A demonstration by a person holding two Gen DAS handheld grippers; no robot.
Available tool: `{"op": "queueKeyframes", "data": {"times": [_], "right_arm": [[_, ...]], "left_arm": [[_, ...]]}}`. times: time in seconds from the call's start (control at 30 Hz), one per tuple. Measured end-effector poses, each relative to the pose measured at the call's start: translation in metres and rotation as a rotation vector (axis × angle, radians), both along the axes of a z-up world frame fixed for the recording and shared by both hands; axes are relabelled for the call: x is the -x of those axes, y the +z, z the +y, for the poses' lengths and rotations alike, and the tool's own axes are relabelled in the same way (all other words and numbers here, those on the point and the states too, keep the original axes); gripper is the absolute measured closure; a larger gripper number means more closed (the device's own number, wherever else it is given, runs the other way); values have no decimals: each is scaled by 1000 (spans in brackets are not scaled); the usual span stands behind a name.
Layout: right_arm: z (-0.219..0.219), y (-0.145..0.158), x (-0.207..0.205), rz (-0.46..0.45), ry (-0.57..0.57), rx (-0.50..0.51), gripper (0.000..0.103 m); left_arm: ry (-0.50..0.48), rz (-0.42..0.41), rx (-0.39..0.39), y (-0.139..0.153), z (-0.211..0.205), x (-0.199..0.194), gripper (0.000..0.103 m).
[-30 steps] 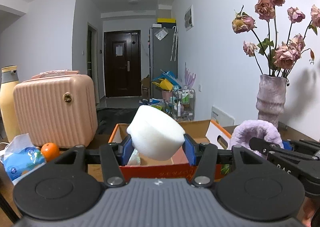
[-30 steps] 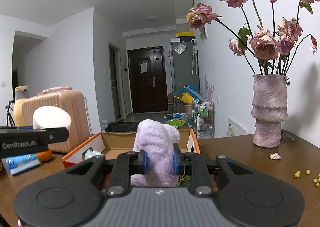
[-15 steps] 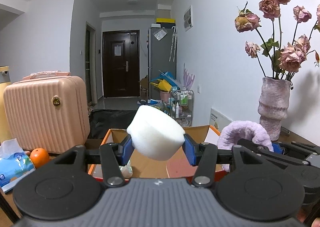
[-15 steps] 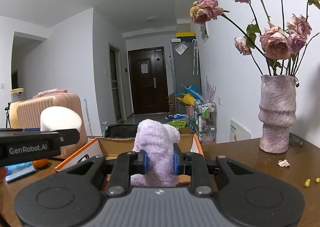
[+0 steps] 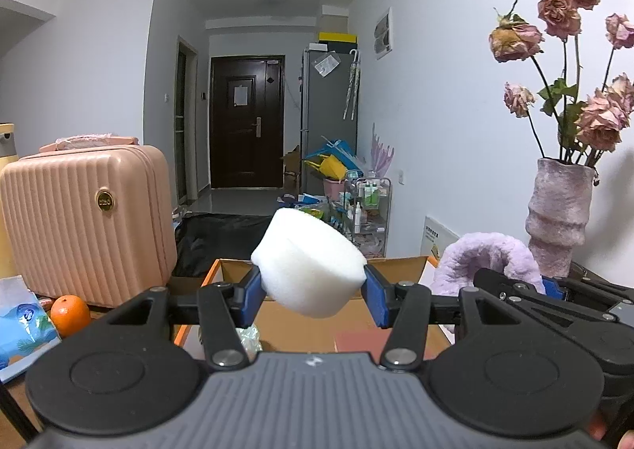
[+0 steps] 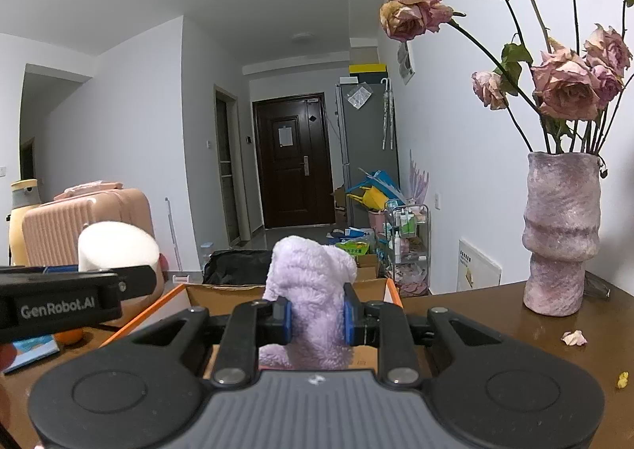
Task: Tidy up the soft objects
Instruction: 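Carry the lavender sock and white foam cylinder over the cardboard box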
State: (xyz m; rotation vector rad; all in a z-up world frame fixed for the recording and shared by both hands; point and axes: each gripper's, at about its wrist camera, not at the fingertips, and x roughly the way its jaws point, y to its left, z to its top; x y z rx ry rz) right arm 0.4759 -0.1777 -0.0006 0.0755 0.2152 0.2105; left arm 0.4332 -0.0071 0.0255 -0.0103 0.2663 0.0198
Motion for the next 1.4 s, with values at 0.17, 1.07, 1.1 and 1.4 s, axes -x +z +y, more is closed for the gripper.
{"op": "queueKeyframes", "data": {"times": [0.17, 1.07, 1.1, 1.4], "right_arm": [[2, 2, -14, 4, 1, 6, 81], [28, -8, -86, 147, -6, 137, 81], [29, -9, -89, 158, -6, 138, 81], [29, -25, -107, 212, -6, 135, 81]], "left_arm": [[9, 2, 10, 0, 1, -12, 50], [106, 87, 23, -14, 8, -89, 50], [109, 92, 24, -15, 8, -90, 50], [135, 166, 35, -28, 10, -114, 50]]}}
